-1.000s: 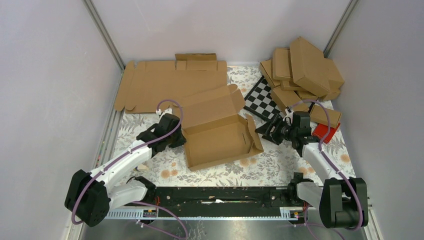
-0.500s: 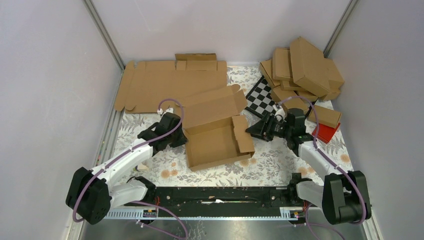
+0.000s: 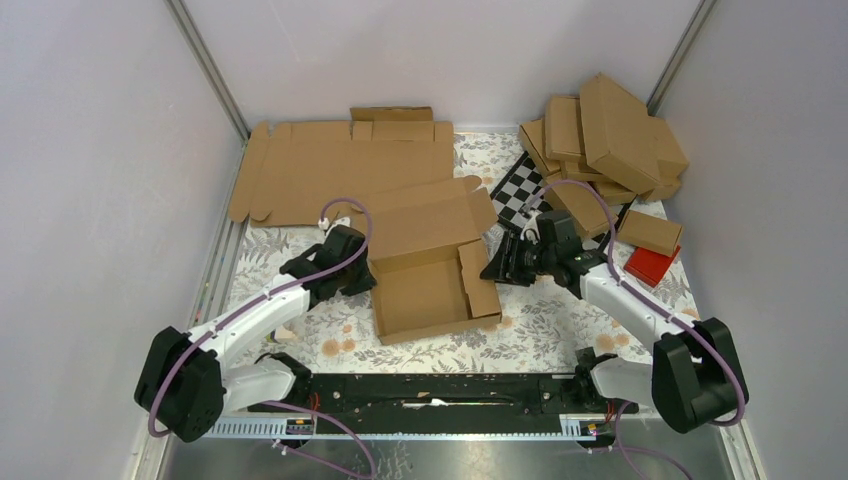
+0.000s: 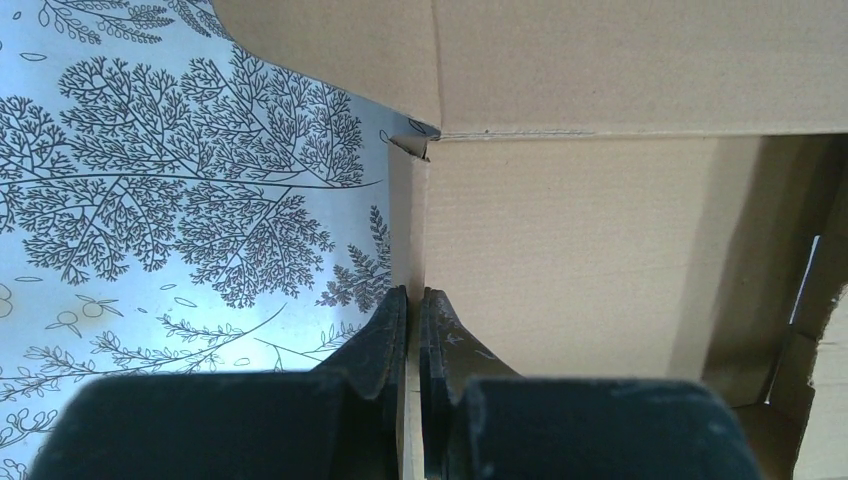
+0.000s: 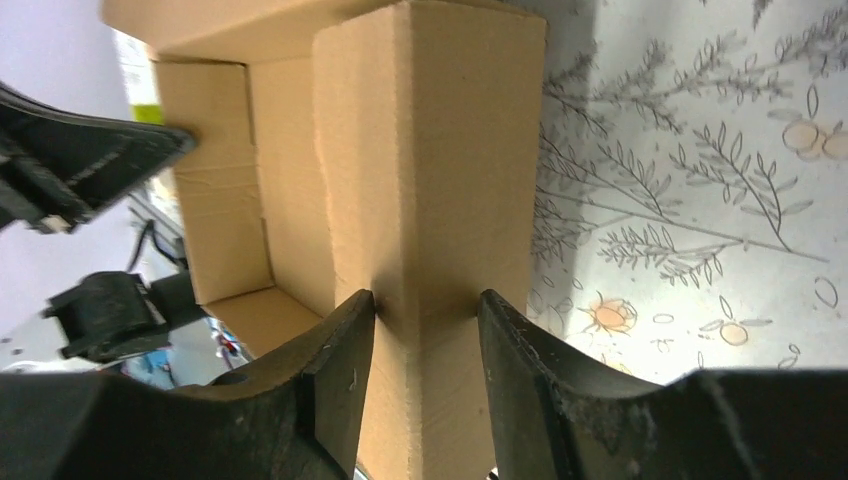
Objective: Fold the paper box
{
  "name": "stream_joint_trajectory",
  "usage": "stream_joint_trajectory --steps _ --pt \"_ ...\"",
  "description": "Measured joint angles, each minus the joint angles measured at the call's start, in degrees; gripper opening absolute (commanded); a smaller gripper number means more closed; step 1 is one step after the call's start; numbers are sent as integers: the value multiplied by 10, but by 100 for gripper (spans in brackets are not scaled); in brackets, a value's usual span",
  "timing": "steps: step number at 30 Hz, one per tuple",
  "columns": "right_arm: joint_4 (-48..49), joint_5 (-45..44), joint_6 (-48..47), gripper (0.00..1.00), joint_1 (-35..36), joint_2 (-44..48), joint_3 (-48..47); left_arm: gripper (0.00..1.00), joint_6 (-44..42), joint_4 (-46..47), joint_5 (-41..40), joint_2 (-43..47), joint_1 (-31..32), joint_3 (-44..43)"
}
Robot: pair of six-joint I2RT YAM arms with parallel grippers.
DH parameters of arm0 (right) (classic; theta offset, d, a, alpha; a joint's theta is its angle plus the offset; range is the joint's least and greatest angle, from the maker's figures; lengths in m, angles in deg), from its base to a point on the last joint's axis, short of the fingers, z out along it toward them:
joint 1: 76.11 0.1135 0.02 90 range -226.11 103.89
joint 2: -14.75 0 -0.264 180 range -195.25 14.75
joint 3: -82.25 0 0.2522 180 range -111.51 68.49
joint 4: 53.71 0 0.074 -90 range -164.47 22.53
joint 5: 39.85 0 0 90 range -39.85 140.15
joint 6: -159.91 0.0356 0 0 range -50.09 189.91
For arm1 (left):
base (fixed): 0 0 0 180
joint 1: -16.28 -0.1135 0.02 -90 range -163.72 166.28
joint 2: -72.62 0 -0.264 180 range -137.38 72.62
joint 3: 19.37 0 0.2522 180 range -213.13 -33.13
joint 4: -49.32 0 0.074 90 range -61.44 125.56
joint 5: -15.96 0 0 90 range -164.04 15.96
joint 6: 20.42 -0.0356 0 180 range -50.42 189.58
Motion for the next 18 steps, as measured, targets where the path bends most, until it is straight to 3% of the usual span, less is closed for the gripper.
stream_joint_trajectory --steps 13,18 --pt "-102 -176 -50 47 117 -72 -64 0 -11 0 -35 -7 23 0" --pt "-148 -283 -64 31 171 -134 -111 0 -12 -3 -83 -19 51 -5"
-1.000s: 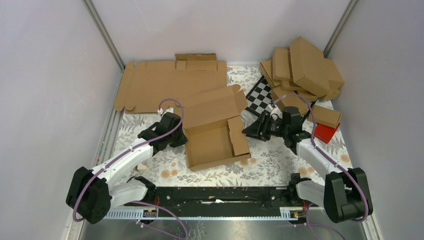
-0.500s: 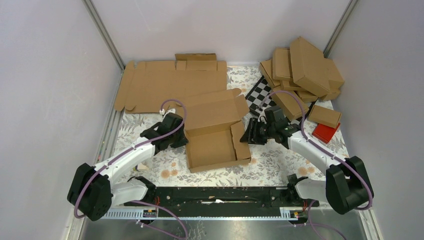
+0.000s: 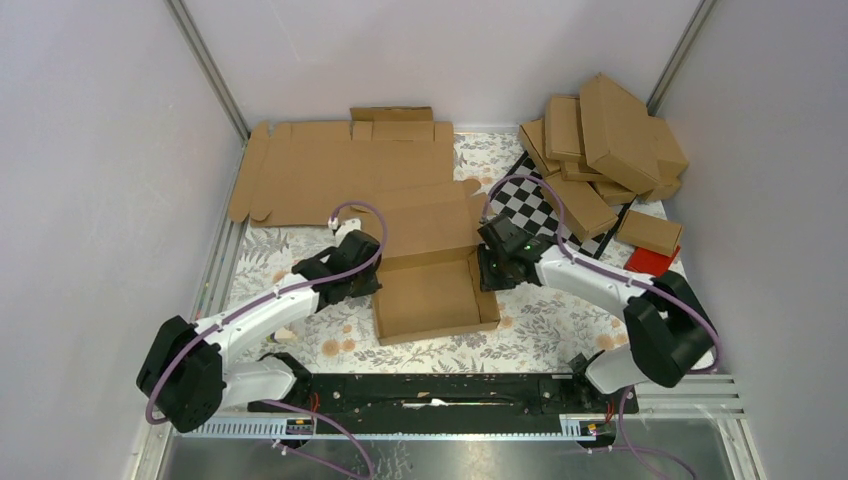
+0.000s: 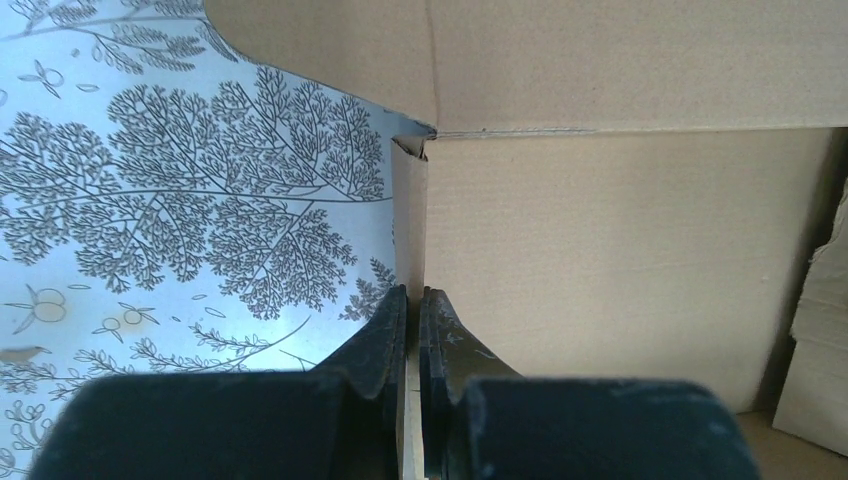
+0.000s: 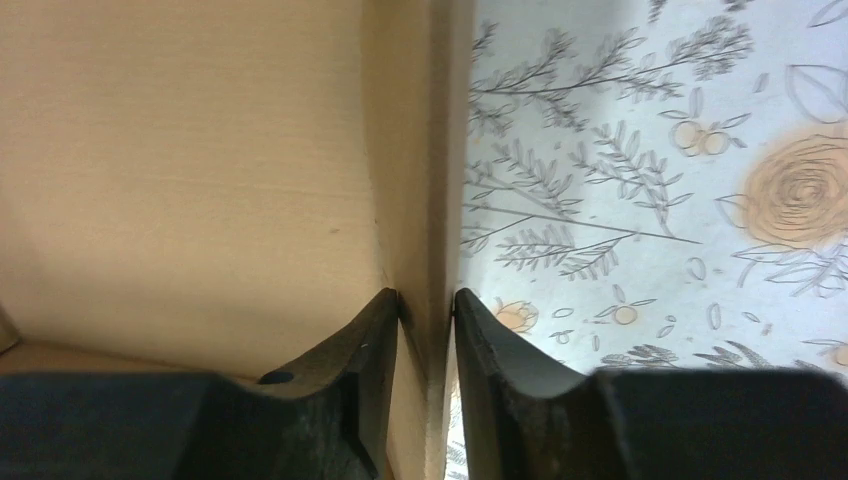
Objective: Fold the paper box
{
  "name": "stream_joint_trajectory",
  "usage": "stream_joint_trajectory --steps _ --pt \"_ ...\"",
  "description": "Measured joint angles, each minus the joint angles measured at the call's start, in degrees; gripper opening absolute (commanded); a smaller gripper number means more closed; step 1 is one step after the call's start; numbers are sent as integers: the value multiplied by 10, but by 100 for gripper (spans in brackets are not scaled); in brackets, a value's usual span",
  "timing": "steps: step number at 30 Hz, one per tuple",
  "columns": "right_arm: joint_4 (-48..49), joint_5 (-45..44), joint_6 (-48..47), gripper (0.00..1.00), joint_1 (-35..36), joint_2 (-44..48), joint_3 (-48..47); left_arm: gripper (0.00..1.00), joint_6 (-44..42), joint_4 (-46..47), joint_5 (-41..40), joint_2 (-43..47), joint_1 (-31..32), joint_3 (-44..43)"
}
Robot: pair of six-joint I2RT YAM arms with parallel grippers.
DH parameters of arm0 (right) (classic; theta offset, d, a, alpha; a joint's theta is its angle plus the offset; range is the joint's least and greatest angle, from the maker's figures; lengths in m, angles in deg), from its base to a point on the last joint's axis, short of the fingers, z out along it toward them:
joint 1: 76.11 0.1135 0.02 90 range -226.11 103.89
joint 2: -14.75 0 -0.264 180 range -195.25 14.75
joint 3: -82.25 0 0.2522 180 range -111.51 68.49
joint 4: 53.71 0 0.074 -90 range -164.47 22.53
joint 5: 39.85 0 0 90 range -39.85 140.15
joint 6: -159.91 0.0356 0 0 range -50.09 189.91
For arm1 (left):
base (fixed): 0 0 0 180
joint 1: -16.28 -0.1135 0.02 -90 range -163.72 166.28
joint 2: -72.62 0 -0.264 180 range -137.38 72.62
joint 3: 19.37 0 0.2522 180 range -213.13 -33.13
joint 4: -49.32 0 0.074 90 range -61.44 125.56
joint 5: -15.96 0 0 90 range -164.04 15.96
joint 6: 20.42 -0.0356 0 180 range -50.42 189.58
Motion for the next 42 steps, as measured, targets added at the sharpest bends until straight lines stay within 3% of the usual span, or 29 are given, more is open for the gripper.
stream_joint_trajectory --steps 4,5,7,12,20,26,29,33,34,35,36,37,40,42 --pt "-21 -79 -12 5 13 -33 -23 0 2 -7 -46 -15 24 -17" --pt "-21 -93 -16 3 14 -37 -25 0 3 -7 -53 -19 30 -22" --pt "-21 -118 -21 2 15 -45 -27 0 5 -3 -66 -28 42 -29" --pt "-25 -149 -25 17 19 -56 -31 0 11 4 -86 -44 59 -38" --pt "-33 -201 -33 32 20 -73 -35 0 28 8 -94 -62 79 -50" --pt "-39 -222 -33 25 20 -82 -44 0 42 8 -93 -66 83 -50" --pt "-37 -215 -30 2 20 -82 -45 0 45 7 -93 -66 83 -50" --pt "-39 -200 -21 0 21 -80 -47 3 40 8 -91 -73 83 -50" --pt "-42 -200 -17 5 21 -76 -46 6 37 9 -89 -75 83 -50" --pt "-42 -199 -13 18 21 -68 -41 15 33 10 -86 -76 83 -50" --pt "-43 -197 -9 45 21 -53 -32 25 29 12 -82 -76 83 -50" --pt "-44 -195 -2 63 21 -37 -21 37 24 14 -78 -76 83 -50" --pt "-54 -200 10 77 18 16 9 72 13 12 -64 -75 83 -50" --pt "-61 -196 11 86 16 38 20 86 2 13 -58 -66 82 -46"
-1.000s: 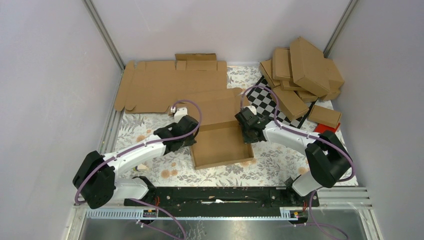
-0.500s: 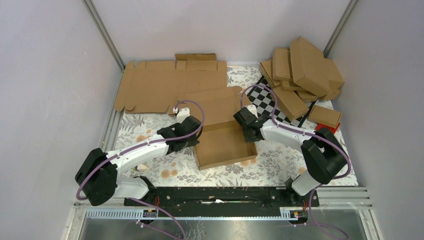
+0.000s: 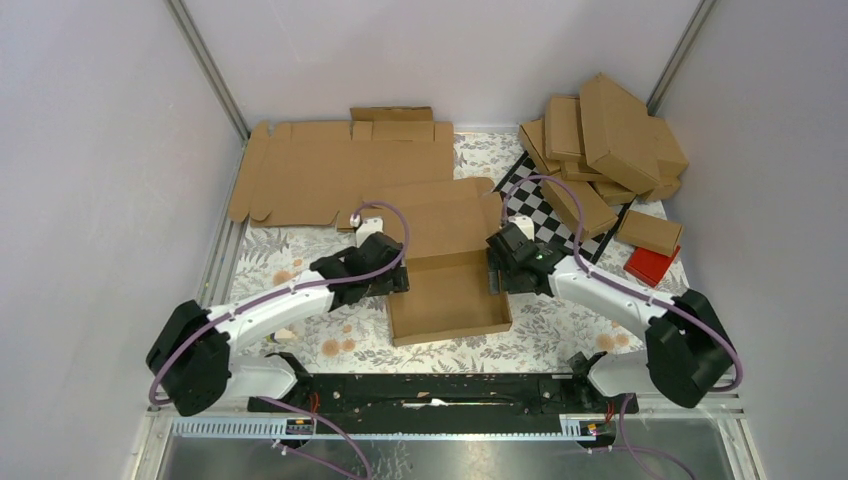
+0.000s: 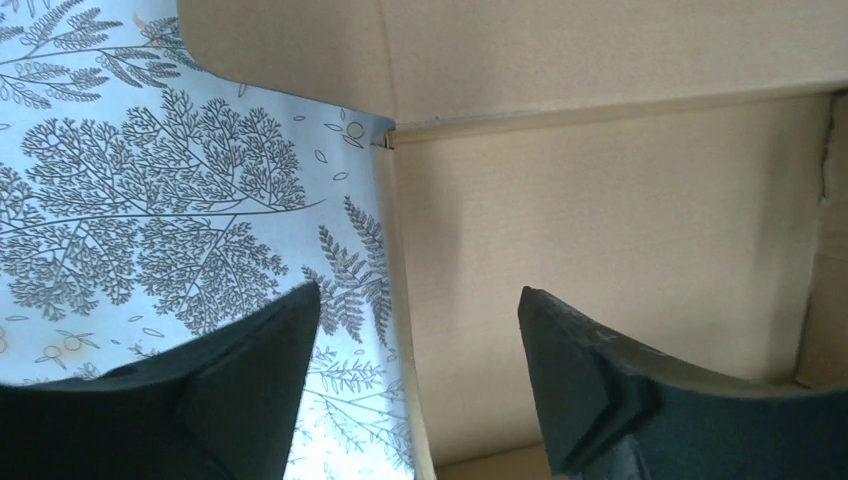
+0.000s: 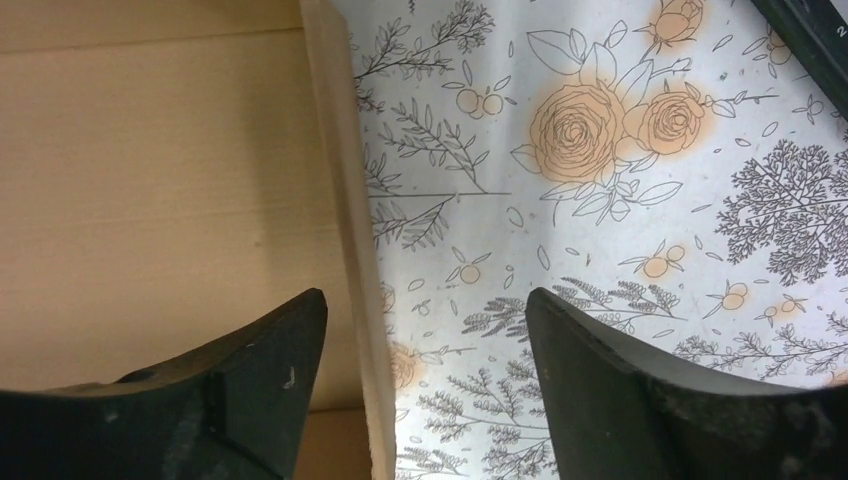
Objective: Fold the paper box
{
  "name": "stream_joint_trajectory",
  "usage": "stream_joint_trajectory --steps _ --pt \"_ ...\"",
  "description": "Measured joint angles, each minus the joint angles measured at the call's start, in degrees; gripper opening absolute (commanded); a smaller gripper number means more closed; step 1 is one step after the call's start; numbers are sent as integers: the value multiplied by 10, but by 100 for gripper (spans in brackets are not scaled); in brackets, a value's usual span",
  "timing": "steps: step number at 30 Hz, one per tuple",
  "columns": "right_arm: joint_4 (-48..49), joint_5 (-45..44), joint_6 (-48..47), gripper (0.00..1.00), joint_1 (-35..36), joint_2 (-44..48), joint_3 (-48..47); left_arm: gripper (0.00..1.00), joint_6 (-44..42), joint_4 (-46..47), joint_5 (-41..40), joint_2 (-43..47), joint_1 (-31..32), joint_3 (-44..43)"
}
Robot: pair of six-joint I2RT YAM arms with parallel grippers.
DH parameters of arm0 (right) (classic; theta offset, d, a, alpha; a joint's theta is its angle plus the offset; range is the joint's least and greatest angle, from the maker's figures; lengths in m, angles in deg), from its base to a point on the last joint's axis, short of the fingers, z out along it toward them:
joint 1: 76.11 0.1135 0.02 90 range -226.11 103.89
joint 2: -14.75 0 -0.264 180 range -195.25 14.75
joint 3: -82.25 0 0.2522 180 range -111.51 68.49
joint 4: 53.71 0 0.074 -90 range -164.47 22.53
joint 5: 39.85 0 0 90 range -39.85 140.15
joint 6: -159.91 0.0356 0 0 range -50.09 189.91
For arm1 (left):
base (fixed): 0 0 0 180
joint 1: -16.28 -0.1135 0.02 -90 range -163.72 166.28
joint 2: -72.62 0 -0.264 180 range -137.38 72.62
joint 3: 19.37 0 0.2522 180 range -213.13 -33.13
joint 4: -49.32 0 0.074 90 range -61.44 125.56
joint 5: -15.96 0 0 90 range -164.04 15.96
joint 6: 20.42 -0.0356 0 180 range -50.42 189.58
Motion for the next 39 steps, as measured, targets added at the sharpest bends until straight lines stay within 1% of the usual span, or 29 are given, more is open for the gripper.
stream_joint_trajectory --steps 1,2,3,5,8,10,11,12,14,18,21,24,27,30,33,36,37,38,39 --pt "-1 6 -1 91 0 11 3 90 -5 0 4 11 -2 3" --pt "-2 14 -3 95 -1 26 6 93 -10 0 12 26 -6 5" --pt "-2 21 -5 98 -1 41 6 95 -17 0 20 40 -10 6" --pt "-2 38 -11 99 -4 73 5 97 -24 8 42 66 -29 6" --pt "-4 82 -22 100 -35 105 -20 96 -37 21 79 93 -81 5" --pt "-1 118 -22 99 -75 100 -52 90 -45 22 93 85 -125 -5" --pt "0 140 -19 99 -104 89 -76 87 -48 21 98 75 -143 -14" --pt "3 156 -16 99 -125 75 -98 86 -50 22 102 61 -160 -24" --pt "11 177 -10 99 -160 37 -149 89 -48 13 103 24 -190 -55" --pt "28 199 -8 96 -191 -64 -254 95 -44 21 106 -44 -231 -109" --pt "33 234 -9 95 -219 -160 -333 95 -42 30 111 -90 -252 -141" --pt "41 263 -17 94 -259 -250 -387 92 -43 41 119 -144 -270 -174" --pt "38 289 -29 88 -286 -328 -423 86 -47 52 130 -193 -289 -197" --pt "30 314 -40 84 -295 -387 -448 81 -52 53 145 -238 -305 -221" --pt "20 339 -47 76 -292 -414 -456 70 -55 56 157 -266 -315 -232" --pt "19 367 -52 60 -289 -421 -461 55 -56 58 176 -278 -320 -232" --pt "21 379 -52 52 -289 -421 -462 47 -56 63 186 -282 -321 -232" --pt "21 388 -54 41 -288 -421 -463 39 -56 70 196 -285 -321 -232" --pt "24 397 -54 30 -288 -421 -465 28 -55 76 206 -287 -321 -233"
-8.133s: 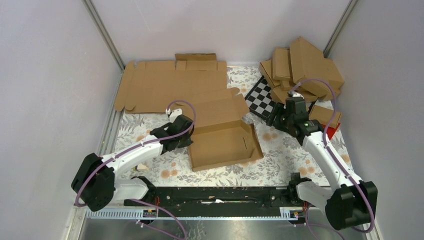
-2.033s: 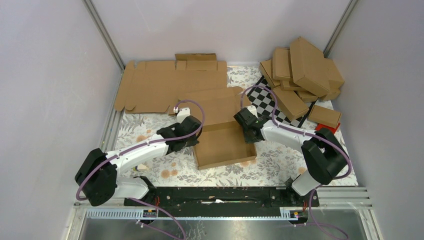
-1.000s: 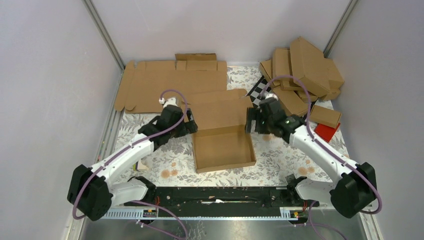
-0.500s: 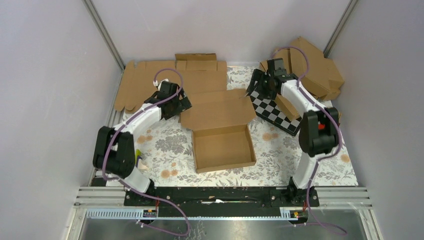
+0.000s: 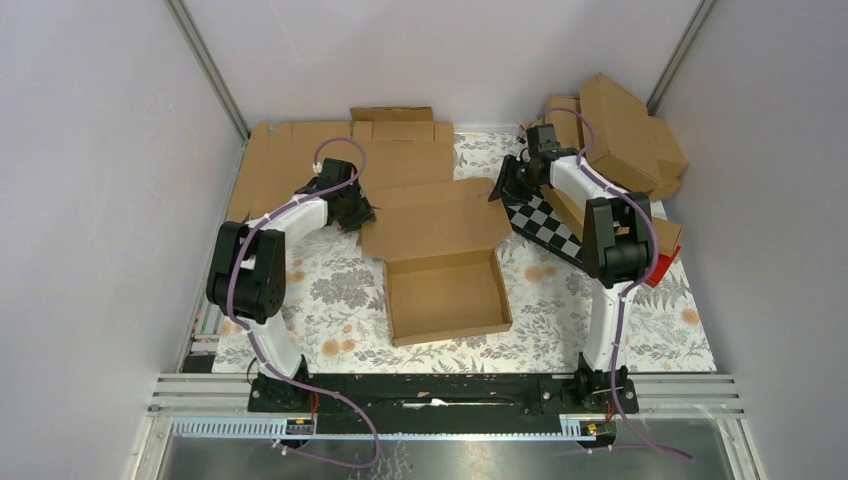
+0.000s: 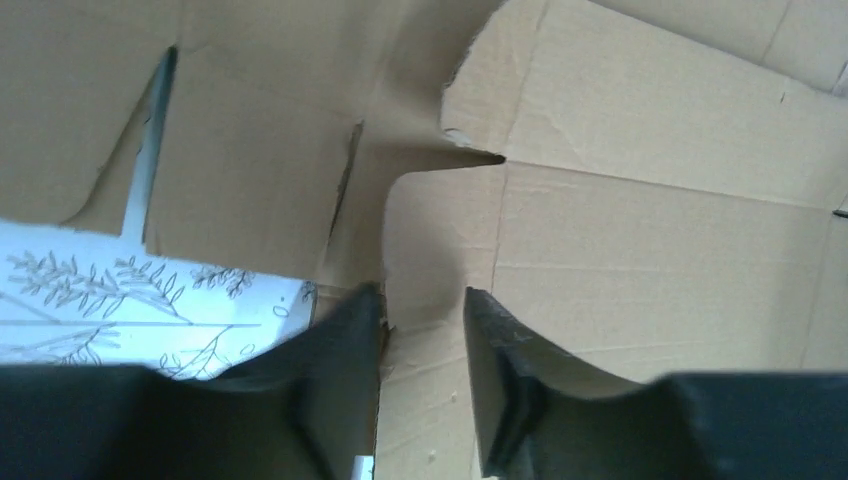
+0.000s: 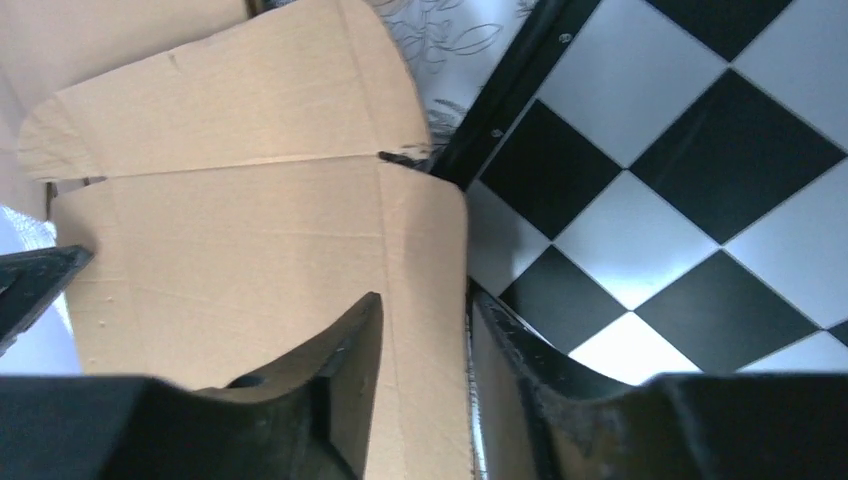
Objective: Fold the paper box
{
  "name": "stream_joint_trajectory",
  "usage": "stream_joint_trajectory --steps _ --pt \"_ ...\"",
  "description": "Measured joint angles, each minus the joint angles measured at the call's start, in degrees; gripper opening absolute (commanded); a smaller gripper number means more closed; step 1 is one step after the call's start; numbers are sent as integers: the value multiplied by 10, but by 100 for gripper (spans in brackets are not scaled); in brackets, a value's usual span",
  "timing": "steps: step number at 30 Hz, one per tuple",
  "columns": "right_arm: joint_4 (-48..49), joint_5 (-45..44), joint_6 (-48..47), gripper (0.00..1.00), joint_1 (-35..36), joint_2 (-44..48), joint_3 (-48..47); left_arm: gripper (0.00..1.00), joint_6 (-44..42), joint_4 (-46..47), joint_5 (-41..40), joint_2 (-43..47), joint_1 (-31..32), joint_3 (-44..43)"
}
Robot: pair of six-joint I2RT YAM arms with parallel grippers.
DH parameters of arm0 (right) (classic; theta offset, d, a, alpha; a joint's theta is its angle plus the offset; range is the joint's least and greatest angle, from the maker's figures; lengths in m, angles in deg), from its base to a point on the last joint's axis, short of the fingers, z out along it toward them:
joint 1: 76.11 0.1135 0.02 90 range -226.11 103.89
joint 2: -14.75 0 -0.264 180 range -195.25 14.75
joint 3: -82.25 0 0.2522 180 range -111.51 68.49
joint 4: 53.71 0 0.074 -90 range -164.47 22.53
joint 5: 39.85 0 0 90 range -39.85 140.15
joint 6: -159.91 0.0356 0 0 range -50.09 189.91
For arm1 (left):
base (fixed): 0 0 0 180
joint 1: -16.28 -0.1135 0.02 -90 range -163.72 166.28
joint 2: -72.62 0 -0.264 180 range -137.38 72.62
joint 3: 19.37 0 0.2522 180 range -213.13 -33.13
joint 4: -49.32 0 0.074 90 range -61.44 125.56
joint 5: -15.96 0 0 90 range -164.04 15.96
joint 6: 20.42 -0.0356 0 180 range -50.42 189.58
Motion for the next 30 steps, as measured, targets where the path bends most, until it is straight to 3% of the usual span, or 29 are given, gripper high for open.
stream_joint_trajectory --steps 2,3,6,11,18,25,30 --pt "4 13 -4 11 3 0 -1 10 2 12 20 -5 0 -1" --pt "4 16 -7 6 5 0 -1 1 -2 17 26 -7 3 -1" --pt "7 12 -8 0 21 3 -1 0 -12 31 18 -3 25 -8" --pt "17 -70 -28 0 61 54 30 0 -58 23 -94 48 94 -5" --pt "113 -167 -32 0 101 216 177 0 -107 77 -216 190 170 71" --pt "264 -255 -28 0 133 341 307 0 -176 282 -331 323 257 218" --pt "381 -367 -47 6 186 384 376 0 -210 403 -385 307 273 240"
